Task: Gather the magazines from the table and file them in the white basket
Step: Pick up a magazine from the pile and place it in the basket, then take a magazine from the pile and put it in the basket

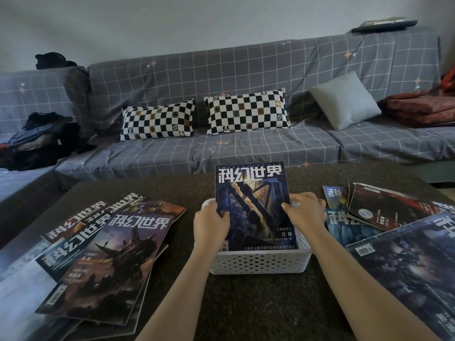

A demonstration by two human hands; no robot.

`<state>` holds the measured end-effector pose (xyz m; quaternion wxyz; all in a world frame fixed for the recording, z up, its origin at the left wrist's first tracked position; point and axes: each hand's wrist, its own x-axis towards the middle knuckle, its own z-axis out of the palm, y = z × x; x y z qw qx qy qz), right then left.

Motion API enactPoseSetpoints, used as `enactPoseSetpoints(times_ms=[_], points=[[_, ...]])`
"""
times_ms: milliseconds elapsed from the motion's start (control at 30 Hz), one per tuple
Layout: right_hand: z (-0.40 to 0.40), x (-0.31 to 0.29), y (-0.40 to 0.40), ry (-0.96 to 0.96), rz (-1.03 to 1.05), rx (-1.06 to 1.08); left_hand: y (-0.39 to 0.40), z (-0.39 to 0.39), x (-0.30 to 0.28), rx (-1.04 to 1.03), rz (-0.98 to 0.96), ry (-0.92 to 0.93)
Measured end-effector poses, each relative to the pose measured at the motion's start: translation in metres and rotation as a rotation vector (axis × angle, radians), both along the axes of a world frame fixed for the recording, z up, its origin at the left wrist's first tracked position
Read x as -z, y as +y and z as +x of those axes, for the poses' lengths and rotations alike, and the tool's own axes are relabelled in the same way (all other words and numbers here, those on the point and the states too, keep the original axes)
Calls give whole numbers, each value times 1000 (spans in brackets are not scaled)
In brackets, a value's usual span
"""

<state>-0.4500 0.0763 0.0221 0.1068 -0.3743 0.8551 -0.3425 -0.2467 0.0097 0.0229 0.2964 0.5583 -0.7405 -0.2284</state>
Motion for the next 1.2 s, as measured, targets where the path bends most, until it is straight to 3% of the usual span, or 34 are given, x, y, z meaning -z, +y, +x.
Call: enactPoseSetpoints(times_ms=[700,933,1200], points=[[18,-14,23,72,-108,-11,27,8,-14,65,25,136],[93,-38,29,-112,-380,-376,42,63,-25,-25,5,218],[192,-32,4,-232,-302,-598,41,153,-20,-178,21,175]])
